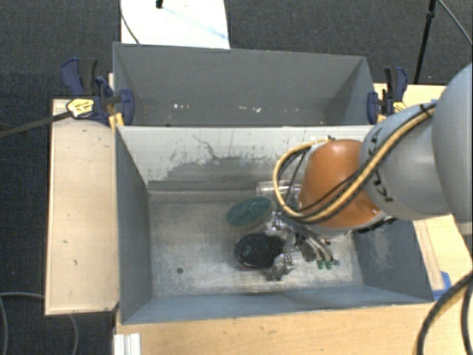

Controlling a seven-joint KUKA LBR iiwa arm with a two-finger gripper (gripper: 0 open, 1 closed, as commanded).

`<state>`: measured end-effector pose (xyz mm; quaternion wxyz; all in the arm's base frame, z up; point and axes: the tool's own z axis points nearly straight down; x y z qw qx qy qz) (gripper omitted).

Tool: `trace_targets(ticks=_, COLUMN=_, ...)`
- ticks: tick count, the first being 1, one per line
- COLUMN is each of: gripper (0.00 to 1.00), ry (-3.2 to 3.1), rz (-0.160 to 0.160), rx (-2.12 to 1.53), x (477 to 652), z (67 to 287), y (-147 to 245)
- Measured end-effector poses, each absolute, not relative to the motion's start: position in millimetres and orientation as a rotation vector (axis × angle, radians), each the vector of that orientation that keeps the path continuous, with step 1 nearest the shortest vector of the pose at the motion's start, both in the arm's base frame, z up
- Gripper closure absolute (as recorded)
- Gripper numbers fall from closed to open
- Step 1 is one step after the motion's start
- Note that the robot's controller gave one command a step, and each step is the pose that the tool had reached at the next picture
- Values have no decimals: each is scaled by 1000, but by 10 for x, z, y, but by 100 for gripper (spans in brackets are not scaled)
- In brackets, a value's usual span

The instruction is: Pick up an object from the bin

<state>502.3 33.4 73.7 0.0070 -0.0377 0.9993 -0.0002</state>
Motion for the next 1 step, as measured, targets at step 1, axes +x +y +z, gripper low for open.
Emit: trace_targets(ticks=1, gripper=100, ry=3109, rz=0, rx=-346, x=5854, z=2020, y=560)
